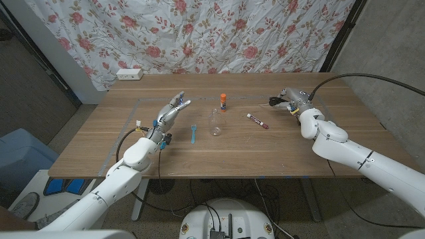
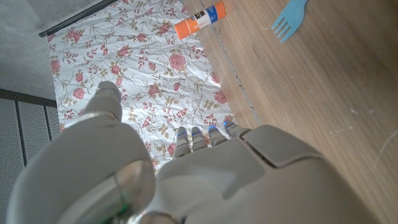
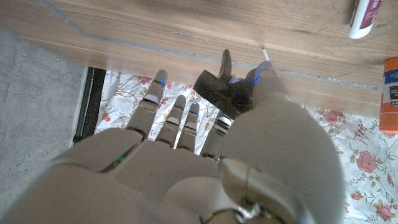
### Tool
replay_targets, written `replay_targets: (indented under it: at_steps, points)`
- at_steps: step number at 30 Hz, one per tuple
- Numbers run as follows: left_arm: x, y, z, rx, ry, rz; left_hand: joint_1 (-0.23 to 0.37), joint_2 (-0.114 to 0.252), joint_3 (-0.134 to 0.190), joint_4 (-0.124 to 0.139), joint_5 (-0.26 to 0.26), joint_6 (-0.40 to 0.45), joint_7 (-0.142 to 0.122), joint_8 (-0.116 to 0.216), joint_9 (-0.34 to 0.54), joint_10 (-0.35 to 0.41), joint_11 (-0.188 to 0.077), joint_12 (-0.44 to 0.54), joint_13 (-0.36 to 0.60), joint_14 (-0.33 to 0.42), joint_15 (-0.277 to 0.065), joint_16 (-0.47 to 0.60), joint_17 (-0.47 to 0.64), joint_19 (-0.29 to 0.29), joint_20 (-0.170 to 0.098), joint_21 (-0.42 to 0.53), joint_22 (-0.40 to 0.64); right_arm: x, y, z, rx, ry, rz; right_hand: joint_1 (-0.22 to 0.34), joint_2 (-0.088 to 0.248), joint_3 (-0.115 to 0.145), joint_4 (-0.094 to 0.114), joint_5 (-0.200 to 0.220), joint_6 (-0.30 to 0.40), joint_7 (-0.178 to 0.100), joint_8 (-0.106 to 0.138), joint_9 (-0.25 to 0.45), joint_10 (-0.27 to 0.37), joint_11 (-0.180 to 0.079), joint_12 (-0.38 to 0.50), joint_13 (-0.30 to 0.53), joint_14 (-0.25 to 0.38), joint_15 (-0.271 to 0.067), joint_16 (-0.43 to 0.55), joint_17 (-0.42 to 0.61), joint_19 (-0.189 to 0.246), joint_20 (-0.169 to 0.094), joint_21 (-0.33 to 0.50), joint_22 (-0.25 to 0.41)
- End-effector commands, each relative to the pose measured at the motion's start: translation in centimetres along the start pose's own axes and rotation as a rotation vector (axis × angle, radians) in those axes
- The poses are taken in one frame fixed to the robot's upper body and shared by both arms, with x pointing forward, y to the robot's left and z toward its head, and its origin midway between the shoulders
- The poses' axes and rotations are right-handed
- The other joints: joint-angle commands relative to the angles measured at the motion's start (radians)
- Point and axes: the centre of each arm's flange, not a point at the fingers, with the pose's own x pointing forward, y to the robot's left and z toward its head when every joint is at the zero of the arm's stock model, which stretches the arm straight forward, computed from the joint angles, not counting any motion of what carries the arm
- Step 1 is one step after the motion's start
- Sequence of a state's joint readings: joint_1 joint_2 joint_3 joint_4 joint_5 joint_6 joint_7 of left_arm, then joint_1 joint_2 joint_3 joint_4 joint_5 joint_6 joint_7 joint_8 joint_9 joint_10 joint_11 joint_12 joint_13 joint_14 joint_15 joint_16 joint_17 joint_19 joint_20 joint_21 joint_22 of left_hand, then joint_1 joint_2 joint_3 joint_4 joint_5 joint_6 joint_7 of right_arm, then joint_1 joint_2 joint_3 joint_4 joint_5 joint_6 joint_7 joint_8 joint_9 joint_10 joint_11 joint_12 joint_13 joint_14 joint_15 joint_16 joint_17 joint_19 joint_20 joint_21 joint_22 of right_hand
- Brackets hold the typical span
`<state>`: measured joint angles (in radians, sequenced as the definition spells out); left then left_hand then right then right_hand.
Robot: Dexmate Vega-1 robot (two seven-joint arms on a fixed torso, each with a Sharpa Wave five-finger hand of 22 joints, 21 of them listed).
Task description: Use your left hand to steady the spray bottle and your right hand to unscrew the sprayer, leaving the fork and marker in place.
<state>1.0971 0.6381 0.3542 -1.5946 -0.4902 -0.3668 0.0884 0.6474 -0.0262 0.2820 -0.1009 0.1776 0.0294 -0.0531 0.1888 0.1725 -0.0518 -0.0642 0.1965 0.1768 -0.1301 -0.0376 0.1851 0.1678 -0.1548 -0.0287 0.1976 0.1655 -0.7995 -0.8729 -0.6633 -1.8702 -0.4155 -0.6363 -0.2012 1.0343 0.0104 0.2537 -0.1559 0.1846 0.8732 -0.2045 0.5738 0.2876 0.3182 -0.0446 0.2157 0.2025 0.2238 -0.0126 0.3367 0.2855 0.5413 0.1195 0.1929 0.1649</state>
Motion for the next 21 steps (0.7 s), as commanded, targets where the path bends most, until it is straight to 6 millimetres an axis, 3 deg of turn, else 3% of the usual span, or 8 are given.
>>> replay_targets:
  at_steps: [1,21]
  points:
    - [-0.5,0.5,-0.5,-0.018,0.013,0.046,-0.007,0.007,0.004,0.004,-0.001,0.01,0.0,0.005,0.001,0.01,-0.005,0.007,0.0,0.007,-0.003,0.004,0.002,0.009,0.002,0.004,0.005,-0.3,1.7,-0.2,0.012,0.01,-0.001,-0.003,-0.005,-0.002,0.003,-0.002,0.01,-0.016,0.011,0.03,0.011,0.0,0.008,0.002,0.009,0.001,0.007,0.002,0.009,-0.002,0.01,0.004]
    - [-0.8,1.3,-1.7,-0.025,0.044,0.09,-0.023,0.045,0.014,0.006,0.0,0.037,0.007,0.006,0.001,0.024,-0.001,0.007,0.0,0.021,0.0,0.002,0.001,0.022,0.004,0.002,0.005,0.4,2.9,0.2,0.038,0.028,0.029,-0.026,-0.014,-0.015,0.01,-0.006,-0.028,-0.014,0.0,0.029,0.003,0.01,0.001,0.003,0.005,0.002,0.006,0.007,0.022,-0.014,0.008,0.004]
